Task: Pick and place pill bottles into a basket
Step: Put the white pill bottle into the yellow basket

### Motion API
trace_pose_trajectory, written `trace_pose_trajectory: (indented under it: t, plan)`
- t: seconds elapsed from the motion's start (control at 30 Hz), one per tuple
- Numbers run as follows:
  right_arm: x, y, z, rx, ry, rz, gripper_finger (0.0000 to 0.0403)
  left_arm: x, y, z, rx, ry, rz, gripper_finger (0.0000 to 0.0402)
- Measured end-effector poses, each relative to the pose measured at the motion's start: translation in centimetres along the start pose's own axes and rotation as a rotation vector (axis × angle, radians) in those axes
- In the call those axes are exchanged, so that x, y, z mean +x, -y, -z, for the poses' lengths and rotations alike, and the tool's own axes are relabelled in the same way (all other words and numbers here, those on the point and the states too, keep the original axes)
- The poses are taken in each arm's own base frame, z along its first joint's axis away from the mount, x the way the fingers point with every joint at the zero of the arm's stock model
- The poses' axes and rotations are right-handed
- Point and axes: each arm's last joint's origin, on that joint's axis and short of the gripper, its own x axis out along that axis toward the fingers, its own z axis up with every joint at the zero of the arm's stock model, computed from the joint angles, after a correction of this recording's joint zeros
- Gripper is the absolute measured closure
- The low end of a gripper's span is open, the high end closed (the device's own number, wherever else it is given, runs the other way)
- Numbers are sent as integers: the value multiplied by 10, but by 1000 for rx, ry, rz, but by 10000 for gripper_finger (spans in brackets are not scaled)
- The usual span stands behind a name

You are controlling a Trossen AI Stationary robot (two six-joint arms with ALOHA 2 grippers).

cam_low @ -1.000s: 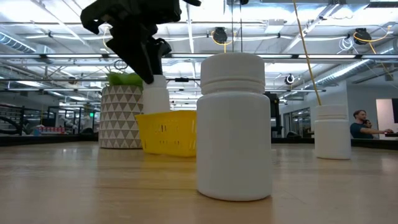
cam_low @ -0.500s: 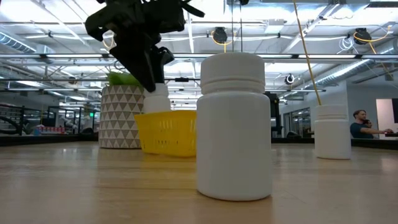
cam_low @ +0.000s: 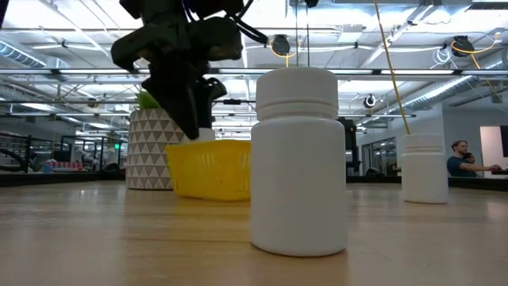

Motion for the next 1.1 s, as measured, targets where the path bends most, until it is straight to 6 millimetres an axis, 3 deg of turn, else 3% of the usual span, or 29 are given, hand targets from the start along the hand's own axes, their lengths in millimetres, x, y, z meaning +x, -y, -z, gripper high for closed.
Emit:
trace_pose_trajectory:
  t: [0.4, 0.7, 0.9, 1.1]
  plan:
    - [0, 0, 0, 0, 4, 0, 165, 1, 1, 0, -24, -2, 1, 240]
    - [0, 0, -1, 1, 7, 1, 165, 1, 3, -3, -66, 19, -48, 102]
    - [-1, 1, 2, -4, -28, 41, 165, -8, 3, -5, -93, 58, -51, 66]
    - [-24, 5, -5, 12, -40, 77, 165, -44, 8, -8, -83, 189, -49, 60]
